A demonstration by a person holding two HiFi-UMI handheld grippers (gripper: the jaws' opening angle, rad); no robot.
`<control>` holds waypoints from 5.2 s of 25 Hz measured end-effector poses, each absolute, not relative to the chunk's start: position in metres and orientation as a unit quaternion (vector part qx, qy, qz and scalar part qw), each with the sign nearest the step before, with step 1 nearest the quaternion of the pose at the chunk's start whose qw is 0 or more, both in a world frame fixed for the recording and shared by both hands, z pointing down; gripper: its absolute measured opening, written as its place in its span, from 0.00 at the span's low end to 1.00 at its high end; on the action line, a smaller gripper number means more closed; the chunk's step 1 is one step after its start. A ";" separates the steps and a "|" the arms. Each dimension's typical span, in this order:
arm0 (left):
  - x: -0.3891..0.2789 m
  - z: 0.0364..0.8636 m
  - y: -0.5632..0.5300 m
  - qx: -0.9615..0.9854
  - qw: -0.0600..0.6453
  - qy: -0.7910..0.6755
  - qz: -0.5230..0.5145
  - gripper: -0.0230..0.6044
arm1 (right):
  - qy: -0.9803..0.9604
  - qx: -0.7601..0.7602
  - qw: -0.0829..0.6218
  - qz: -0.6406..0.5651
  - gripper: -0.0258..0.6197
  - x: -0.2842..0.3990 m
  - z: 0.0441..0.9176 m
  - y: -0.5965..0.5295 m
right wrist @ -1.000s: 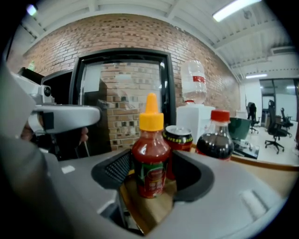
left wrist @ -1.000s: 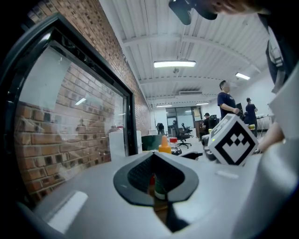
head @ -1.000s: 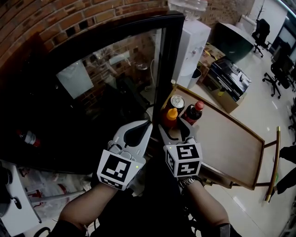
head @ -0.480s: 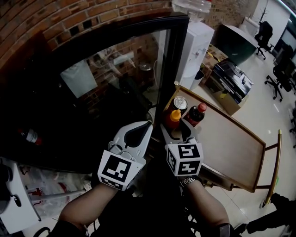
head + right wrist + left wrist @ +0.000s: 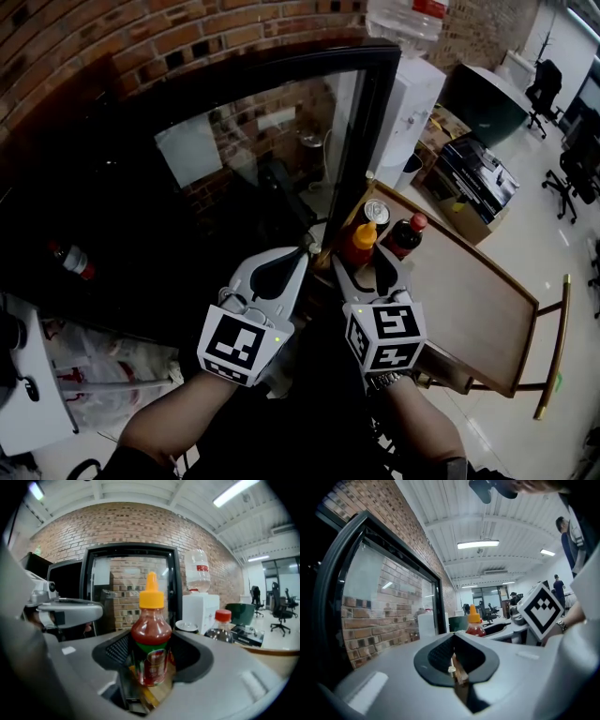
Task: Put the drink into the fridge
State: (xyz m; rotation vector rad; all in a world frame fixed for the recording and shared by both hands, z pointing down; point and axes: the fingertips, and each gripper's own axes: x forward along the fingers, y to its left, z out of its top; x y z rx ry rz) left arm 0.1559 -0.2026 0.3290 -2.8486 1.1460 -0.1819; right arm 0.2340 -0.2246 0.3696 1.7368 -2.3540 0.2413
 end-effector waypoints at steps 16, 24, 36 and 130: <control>0.030 0.311 -0.168 -0.869 0.054 0.489 -0.059 0.04 | -0.888 0.453 0.073 0.036 0.45 0.084 0.324 -0.182; -0.064 0.312 -0.149 -0.822 0.051 0.564 -0.063 0.04 | -0.929 0.361 0.080 0.022 0.45 -0.016 0.324 -0.164; -0.181 0.315 -0.118 -0.757 0.041 0.649 -0.070 0.04 | -0.961 0.260 0.091 0.007 0.45 -0.148 0.326 -0.155; -0.059 0.315 -0.124 -0.835 0.046 0.545 -0.063 0.04 | -0.925 0.371 0.078 -0.012 0.43 -0.025 0.320 -0.162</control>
